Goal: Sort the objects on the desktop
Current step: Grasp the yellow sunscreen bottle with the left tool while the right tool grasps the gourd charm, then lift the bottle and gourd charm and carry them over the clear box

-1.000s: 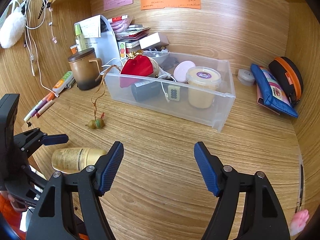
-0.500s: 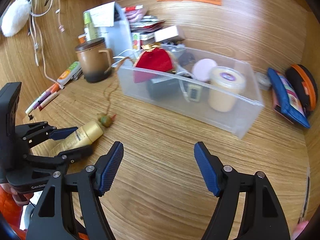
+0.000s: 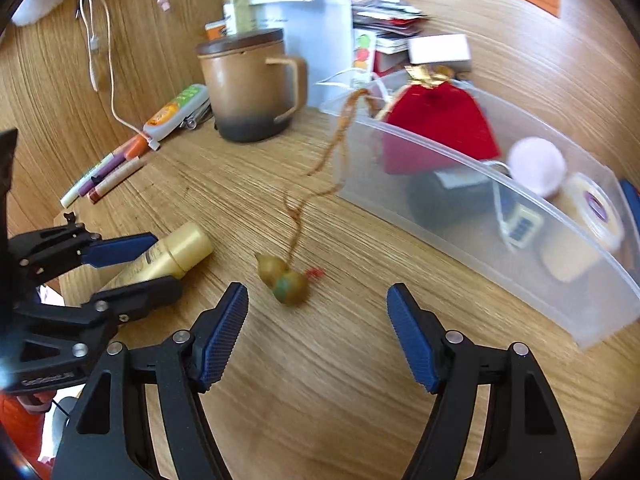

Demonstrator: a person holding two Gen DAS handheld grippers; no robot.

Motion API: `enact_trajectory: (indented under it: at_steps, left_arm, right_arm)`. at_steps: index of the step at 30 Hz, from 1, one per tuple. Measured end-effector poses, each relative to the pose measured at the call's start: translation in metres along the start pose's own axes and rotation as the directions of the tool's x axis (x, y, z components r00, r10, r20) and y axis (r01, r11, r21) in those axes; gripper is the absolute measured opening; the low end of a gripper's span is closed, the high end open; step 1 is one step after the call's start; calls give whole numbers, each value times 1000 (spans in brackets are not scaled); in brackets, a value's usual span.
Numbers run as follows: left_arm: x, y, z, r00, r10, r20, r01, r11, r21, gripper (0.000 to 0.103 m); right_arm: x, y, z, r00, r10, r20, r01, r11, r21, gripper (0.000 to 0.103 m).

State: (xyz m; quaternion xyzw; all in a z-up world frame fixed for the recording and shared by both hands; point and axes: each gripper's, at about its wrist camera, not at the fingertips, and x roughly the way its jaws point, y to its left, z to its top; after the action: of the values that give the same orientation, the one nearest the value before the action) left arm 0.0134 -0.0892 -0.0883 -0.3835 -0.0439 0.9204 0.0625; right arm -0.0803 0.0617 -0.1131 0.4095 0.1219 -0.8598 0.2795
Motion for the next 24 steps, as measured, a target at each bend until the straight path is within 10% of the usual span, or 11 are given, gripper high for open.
enact_trajectory:
  at_steps: [12,24]
  left_arm:
    - [11,20,2,1000,-11,-29,10,999,-31,47]
    - [19,10,7,999,36,-25,-36,999,10,47]
  right_arm:
    - [18,16,9,1000,0,-21,-2,998,-59,25]
    - [15,19,11,1000,11,4,-11,998,-64,24]
